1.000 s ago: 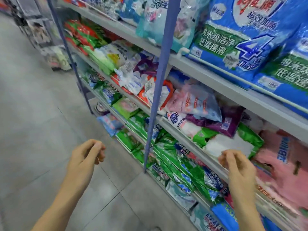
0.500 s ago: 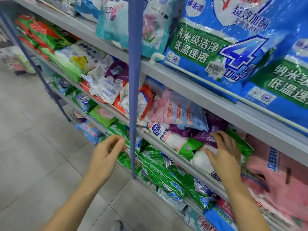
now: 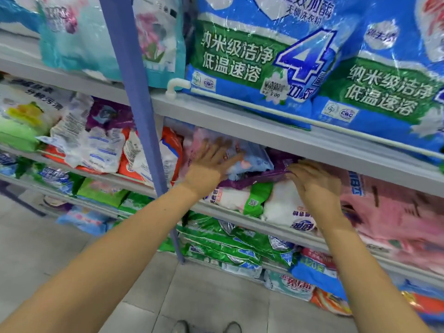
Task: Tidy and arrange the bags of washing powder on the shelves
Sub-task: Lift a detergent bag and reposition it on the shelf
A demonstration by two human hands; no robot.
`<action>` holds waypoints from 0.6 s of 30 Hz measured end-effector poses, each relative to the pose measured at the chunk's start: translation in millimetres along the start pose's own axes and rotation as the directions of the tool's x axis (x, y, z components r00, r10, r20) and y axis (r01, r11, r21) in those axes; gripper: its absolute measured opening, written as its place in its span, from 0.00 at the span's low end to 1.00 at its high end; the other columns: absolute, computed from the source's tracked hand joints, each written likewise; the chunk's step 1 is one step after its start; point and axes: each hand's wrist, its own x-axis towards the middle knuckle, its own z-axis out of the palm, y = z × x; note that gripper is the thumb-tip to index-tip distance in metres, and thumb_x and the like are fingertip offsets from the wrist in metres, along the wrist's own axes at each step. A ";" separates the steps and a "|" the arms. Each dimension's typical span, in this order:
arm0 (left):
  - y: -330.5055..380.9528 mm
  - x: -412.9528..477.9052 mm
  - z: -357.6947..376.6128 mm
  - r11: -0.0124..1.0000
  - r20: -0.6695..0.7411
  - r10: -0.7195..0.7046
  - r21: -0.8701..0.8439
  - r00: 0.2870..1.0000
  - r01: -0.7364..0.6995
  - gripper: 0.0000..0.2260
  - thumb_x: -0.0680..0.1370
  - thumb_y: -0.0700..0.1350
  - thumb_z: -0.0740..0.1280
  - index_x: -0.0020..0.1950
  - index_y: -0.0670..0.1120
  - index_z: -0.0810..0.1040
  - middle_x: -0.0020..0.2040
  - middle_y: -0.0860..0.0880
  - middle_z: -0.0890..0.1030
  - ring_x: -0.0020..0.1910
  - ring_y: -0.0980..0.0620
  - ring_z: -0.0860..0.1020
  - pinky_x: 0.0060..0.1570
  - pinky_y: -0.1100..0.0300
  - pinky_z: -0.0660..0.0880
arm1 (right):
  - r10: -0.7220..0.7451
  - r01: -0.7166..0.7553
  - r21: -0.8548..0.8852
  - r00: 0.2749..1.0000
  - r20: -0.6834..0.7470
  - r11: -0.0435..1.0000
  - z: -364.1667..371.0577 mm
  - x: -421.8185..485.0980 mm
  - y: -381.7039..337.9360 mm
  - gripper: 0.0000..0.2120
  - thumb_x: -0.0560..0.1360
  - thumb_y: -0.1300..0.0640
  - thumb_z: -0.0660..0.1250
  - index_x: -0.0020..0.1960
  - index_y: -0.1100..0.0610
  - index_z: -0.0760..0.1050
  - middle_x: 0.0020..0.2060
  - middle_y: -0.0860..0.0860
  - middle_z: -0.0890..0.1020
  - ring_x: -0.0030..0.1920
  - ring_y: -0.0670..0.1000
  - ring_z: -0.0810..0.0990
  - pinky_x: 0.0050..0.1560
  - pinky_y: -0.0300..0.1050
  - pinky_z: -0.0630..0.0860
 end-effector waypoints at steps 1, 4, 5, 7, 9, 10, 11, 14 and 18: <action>-7.0 -0.4 5.4 1.000 -0.020 0.027 0.009 0.999 -0.027 0.29 0.71 0.48 0.72 0.71 0.51 0.69 0.69 0.41 0.72 0.70 0.37 0.66 0.69 0.37 0.56 | 0.026 -0.026 -0.018 1.000 -0.015 1.000 -5.4 -0.4 -2.6 0.03 0.68 0.63 0.72 0.41 0.61 0.82 0.38 0.55 0.85 0.39 0.56 0.84 0.35 0.49 0.81; -25.5 5.1 21.1 0.999 0.160 0.033 -0.012 0.987 -0.031 0.35 0.76 0.57 0.65 0.77 0.55 0.50 0.78 0.43 0.54 0.77 0.42 0.48 0.71 0.48 0.33 | 0.108 -0.114 -0.062 0.989 -0.102 0.992 -16.1 -8.7 -11.0 0.08 0.72 0.58 0.66 0.41 0.60 0.82 0.37 0.54 0.85 0.40 0.57 0.83 0.35 0.46 0.80; -28.5 7.7 24.5 0.999 0.223 0.031 -0.023 0.974 -0.027 0.36 0.77 0.61 0.62 0.76 0.57 0.43 0.79 0.45 0.48 0.77 0.44 0.43 0.69 0.51 0.30 | 0.122 -0.134 -0.078 0.982 -0.145 0.988 -20.2 -14.3 -12.9 0.09 0.73 0.57 0.65 0.40 0.60 0.82 0.36 0.54 0.84 0.40 0.57 0.83 0.35 0.45 0.79; -30.3 11.7 27.0 0.998 0.282 0.049 -0.050 0.958 -0.036 0.36 0.77 0.65 0.57 0.73 0.60 0.35 0.79 0.47 0.42 0.77 0.46 0.38 0.68 0.52 0.28 | 0.159 -0.182 -0.095 0.965 -0.210 0.979 -29.1 -30.4 -16.8 0.10 0.75 0.57 0.65 0.39 0.60 0.81 0.36 0.55 0.83 0.39 0.57 0.82 0.32 0.43 0.76; -28.3 12.7 25.3 0.996 0.281 0.060 -0.085 0.958 -0.038 0.36 0.76 0.66 0.56 0.76 0.59 0.39 0.79 0.47 0.43 0.77 0.46 0.39 0.70 0.50 0.30 | 0.193 -0.226 -0.099 0.944 -0.268 0.969 -40.3 -43.8 -20.2 0.10 0.75 0.57 0.66 0.39 0.61 0.80 0.34 0.54 0.82 0.36 0.56 0.80 0.30 0.41 0.71; -27.0 11.5 24.1 0.993 0.261 0.065 -0.108 0.963 -0.038 0.36 0.75 0.66 0.57 0.77 0.58 0.42 0.79 0.46 0.45 0.77 0.45 0.41 0.71 0.50 0.32 | 0.191 -0.231 -0.107 0.937 -0.294 0.967 -45.5 -48.3 -22.5 0.10 0.75 0.58 0.65 0.38 0.61 0.79 0.33 0.54 0.81 0.35 0.55 0.79 0.30 0.41 0.69; -25.5 8.2 22.7 0.990 0.239 0.083 -0.134 0.968 -0.051 0.38 0.74 0.65 0.60 0.78 0.57 0.45 0.79 0.46 0.48 0.77 0.45 0.43 0.71 0.49 0.34 | 0.180 -0.226 -0.119 0.933 -0.311 0.967 -50.0 -51.0 -25.4 0.10 0.75 0.58 0.65 0.38 0.61 0.78 0.32 0.54 0.80 0.33 0.55 0.78 0.30 0.40 0.67; -9.0 -13.2 24.5 0.962 0.104 0.240 -0.155 0.965 -0.223 0.44 0.69 0.59 0.70 0.78 0.52 0.50 0.78 0.44 0.52 0.77 0.44 0.49 0.73 0.45 0.38 | 0.160 -0.210 -0.117 0.928 -0.336 0.971 -65.9 -51.2 -36.1 0.12 0.77 0.58 0.62 0.37 0.62 0.76 0.30 0.54 0.77 0.31 0.54 0.74 0.30 0.41 0.64; 32.6 -42.5 35.8 0.869 0.002 0.215 -0.457 0.977 -0.190 0.38 0.70 0.59 0.72 0.74 0.45 0.64 0.73 0.44 0.66 0.74 0.45 0.61 0.74 0.46 0.43 | 0.183 -0.209 -0.047 0.928 -0.324 0.977 -88.5 -46.2 -50.7 0.14 0.78 0.56 0.61 0.38 0.62 0.77 0.31 0.53 0.79 0.30 0.54 0.76 0.28 0.42 0.67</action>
